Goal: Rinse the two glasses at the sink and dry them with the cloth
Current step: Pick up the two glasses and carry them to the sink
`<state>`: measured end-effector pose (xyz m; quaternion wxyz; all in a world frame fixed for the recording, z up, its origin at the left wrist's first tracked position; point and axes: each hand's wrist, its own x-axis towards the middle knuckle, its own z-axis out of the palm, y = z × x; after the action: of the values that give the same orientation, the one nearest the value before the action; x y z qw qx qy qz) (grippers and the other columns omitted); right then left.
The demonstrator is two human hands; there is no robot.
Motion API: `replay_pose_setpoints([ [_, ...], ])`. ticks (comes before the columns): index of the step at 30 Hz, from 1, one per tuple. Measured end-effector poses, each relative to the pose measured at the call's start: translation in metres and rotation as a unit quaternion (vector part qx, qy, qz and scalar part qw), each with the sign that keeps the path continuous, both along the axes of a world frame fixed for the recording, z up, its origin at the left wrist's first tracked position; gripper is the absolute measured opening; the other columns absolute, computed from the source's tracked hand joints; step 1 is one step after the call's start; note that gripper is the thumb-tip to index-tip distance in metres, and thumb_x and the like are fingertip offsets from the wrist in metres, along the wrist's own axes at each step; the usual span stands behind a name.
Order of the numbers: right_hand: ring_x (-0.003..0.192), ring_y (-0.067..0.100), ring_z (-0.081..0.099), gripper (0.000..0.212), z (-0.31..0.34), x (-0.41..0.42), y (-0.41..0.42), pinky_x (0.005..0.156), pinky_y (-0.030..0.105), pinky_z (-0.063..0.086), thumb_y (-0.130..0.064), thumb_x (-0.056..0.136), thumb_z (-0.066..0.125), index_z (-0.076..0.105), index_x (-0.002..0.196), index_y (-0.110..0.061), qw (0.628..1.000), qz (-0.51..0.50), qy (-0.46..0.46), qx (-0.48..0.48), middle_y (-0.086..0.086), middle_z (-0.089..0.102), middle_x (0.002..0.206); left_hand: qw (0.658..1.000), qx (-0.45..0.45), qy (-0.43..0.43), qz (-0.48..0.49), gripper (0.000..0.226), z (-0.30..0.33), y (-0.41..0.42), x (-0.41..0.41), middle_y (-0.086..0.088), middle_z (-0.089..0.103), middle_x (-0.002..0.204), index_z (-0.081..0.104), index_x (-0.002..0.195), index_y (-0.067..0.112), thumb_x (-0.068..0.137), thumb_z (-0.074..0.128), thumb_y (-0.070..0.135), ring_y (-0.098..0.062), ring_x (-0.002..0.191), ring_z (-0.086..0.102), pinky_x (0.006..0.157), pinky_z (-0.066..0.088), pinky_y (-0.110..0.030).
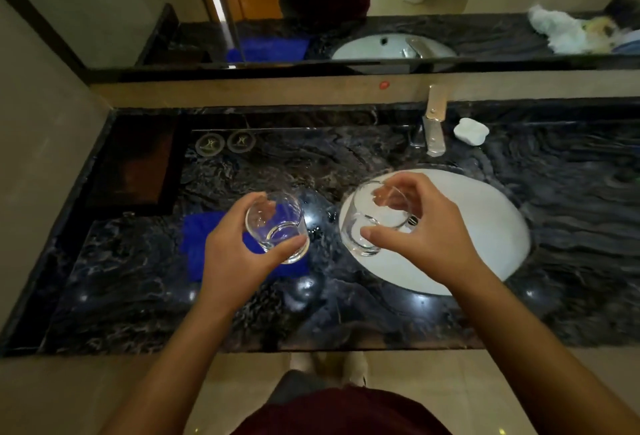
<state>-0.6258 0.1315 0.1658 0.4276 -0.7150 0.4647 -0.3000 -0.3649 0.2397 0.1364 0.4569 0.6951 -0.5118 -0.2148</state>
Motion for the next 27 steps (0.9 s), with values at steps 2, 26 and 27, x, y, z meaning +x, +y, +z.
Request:
replay_pose_setpoints([
  [2, 0.103, -0.006, 0.066, 0.068, -0.004, -0.013, 0.009, 0.089, 0.007, 0.048, -0.040, 0.061, 0.094, 0.059, 0.119, -0.030, 1.000, -0.019, 0.000, 0.002, -0.025, 0.072, 0.104, 1.000, -0.003, 0.008, -0.011, 0.077, -0.003, 0.005, -0.008, 0.033, 0.068, 0.117, 0.060, 0.128, 0.032, 0.062, 0.083, 0.064, 0.014, 0.111, 0.062, 0.095, 0.043, -0.005],
  [26, 0.112, 0.014, 0.065, 0.076, -0.065, -0.184, 0.062, 0.092, 0.004, 0.041, -0.027, 0.070, 0.094, 0.058, 0.136, -0.019, 0.986, -0.109, 0.125, 0.003, -0.003, 0.069, 0.121, 0.987, 0.091, 0.016, -0.128, 0.082, -0.065, -0.001, -0.157, 0.006, 0.060, 0.132, 0.057, 0.142, 0.025, 0.071, 0.093, 0.044, -0.008, 0.120, 0.057, 0.092, 0.041, -0.001],
  [27, 0.112, 0.014, 0.065, 0.075, -0.071, -0.190, 0.058, 0.092, 0.006, 0.041, -0.026, 0.070, 0.094, 0.058, 0.136, -0.020, 0.987, -0.101, 0.125, 0.007, -0.003, 0.069, 0.121, 0.988, 0.099, 0.000, -0.121, 0.083, -0.068, -0.001, -0.162, 0.006, 0.059, 0.129, 0.056, 0.143, 0.024, 0.071, 0.092, 0.045, -0.010, 0.120, 0.057, 0.097, 0.043, -0.007],
])
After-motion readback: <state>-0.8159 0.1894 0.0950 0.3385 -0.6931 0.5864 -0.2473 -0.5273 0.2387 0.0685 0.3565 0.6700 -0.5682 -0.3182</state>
